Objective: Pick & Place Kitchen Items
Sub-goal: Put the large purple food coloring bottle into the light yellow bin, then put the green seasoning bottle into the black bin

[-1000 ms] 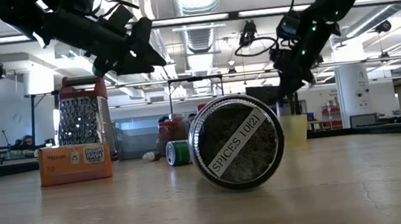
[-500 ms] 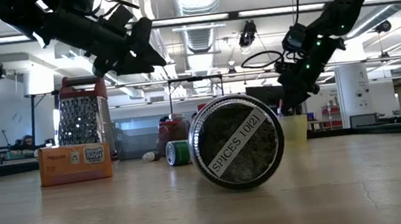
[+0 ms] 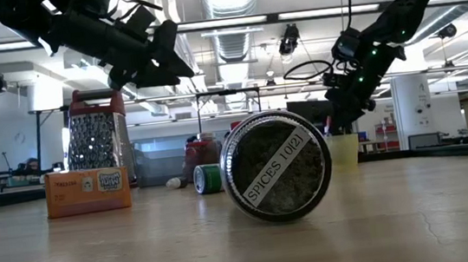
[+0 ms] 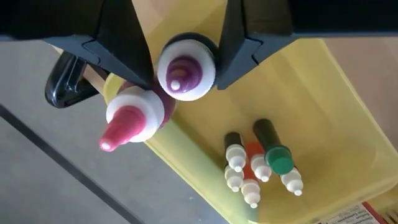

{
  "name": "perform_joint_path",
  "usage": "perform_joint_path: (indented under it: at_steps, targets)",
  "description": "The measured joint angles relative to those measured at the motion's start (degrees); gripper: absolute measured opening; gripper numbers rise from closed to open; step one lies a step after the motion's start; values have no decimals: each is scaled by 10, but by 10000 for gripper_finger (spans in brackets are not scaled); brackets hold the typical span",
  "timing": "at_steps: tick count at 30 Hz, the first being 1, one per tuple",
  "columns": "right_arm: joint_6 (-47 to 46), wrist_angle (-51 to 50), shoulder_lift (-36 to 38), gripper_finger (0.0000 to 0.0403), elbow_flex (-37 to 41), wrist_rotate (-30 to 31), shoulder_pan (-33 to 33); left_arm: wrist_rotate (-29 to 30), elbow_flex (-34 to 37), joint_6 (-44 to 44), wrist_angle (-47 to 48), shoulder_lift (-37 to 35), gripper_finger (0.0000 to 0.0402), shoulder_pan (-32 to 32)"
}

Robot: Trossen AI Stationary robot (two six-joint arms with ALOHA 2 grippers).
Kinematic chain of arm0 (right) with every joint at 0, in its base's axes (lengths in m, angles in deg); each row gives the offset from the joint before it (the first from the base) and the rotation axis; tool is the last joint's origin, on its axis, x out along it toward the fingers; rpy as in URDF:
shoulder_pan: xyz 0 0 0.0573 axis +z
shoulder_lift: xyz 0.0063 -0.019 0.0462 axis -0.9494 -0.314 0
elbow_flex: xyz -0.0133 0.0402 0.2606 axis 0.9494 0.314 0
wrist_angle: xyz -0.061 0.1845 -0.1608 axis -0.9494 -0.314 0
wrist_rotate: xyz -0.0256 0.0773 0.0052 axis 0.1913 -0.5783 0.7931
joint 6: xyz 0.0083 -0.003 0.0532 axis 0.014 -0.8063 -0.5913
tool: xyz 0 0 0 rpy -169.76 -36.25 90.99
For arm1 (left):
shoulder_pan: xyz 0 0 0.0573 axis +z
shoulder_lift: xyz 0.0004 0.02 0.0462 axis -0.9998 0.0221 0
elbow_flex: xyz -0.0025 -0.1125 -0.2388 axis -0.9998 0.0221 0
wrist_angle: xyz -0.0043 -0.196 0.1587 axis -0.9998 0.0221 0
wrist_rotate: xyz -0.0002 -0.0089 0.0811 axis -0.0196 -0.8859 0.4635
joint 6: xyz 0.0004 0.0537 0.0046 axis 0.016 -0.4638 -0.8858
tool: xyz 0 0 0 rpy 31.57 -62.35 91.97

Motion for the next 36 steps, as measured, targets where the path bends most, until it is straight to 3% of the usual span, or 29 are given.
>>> perform_joint_path:
  at_steps: [10, 20, 28, 36]
  targets:
    - [2, -9, 53, 196, 2, 1, 0, 0, 0, 0, 0, 0, 216, 0]
    - [0, -60, 174, 169, 2, -3, 21, 0, 0, 0, 0, 0, 216, 0]
    - [-16, -109, 283, 138, 1, -7, 99, 0, 0, 0, 0, 0, 216, 0]
    - [-35, -193, 364, 105, 1, -8, 229, 0, 0, 0, 0, 0, 216, 0]
